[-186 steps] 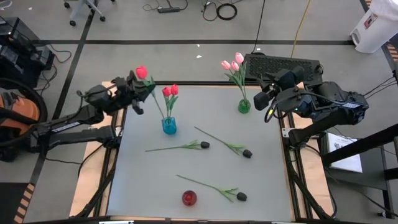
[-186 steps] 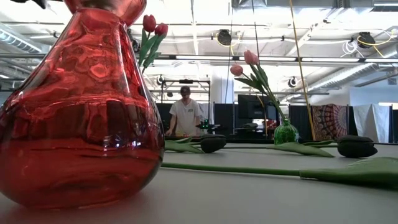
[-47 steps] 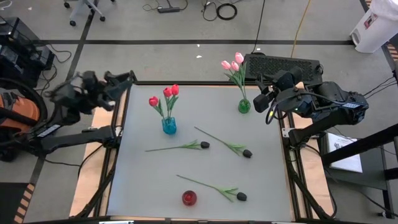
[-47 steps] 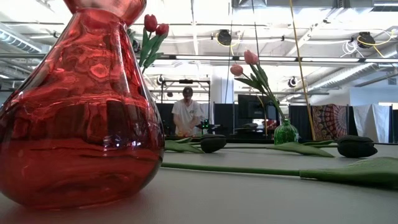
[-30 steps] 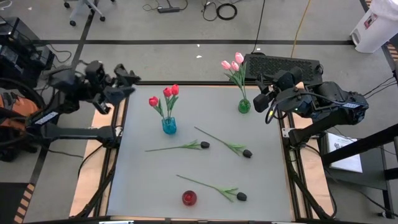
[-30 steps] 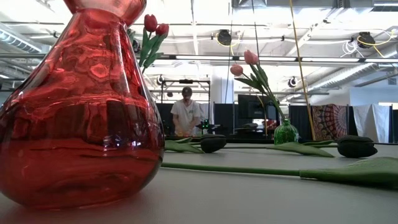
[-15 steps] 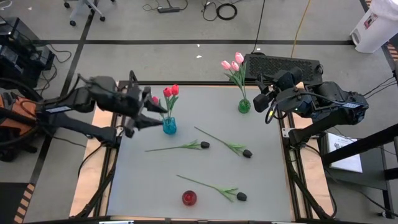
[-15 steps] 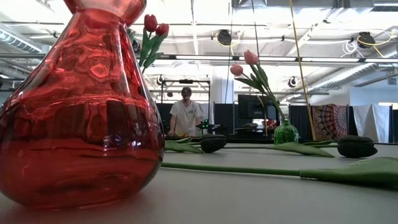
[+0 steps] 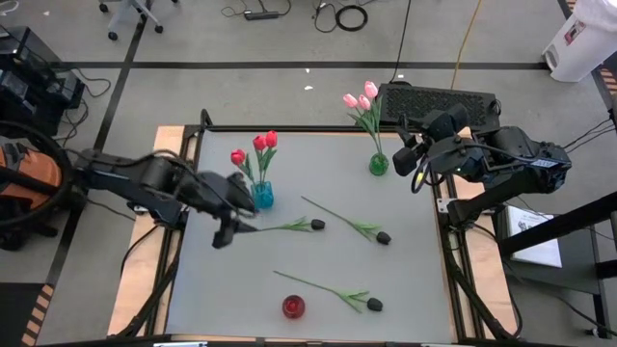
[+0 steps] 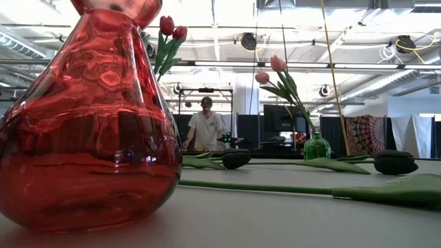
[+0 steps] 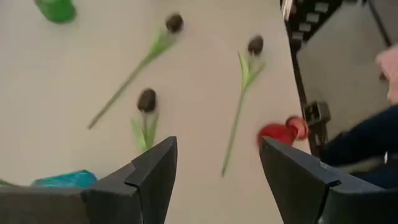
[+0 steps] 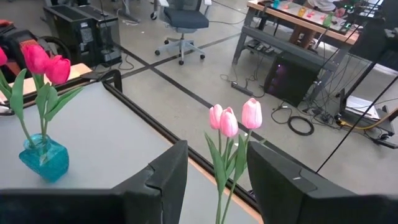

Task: Sort flowers into vase by color
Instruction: Put the top left black flower into the red vase

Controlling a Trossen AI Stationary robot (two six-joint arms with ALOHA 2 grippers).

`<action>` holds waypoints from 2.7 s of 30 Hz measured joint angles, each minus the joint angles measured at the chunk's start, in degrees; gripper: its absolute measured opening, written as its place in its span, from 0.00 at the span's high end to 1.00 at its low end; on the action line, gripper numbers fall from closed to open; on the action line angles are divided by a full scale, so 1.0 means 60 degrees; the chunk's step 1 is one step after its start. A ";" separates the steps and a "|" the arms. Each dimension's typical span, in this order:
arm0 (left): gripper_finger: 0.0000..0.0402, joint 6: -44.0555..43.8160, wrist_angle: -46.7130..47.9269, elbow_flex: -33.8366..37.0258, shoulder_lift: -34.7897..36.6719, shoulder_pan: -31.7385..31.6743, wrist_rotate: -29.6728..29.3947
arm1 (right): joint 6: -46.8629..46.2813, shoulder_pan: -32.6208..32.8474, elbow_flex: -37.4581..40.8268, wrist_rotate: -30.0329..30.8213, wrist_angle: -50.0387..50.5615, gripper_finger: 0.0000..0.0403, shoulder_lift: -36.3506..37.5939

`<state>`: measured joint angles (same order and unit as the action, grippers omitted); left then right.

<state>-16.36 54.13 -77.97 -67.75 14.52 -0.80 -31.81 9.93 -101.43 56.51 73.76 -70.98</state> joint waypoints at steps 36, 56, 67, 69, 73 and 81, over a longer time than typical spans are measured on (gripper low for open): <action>0.42 -0.2139 -0.1450 0.1625 -0.4903 0.0110 -0.1929 | 0.0388 0.0004 0.0002 -0.0736 0.0517 0.61 0.0000; 0.42 -0.0945 -0.2192 0.1625 -0.5577 -0.1416 -0.0281 | 0.0354 0.0004 0.0001 -0.0732 0.0462 0.61 0.0000; 0.42 -0.0013 -0.2439 0.1684 -0.5573 -0.1800 -0.0393 | 0.0164 0.0001 0.0003 -0.0729 0.0463 0.61 0.0000; 0.42 0.0044 -0.2504 0.1748 -0.5573 -0.1862 -0.0337 | 0.0164 0.0002 0.0004 -0.0729 0.0459 0.61 0.0000; 0.42 0.0044 -0.2516 0.1864 -0.5573 -0.1863 -0.0067 | 0.0164 0.0001 0.0003 -0.0729 0.0387 0.61 0.0000; 0.42 0.0005 -0.2667 0.1960 -0.5573 -0.1841 -0.0036 | 0.0164 0.0002 0.0004 -0.0729 0.0171 0.61 0.0000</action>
<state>-16.33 38.12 -66.22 -101.19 3.47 -1.02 -30.83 9.95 -101.41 52.14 74.78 -70.98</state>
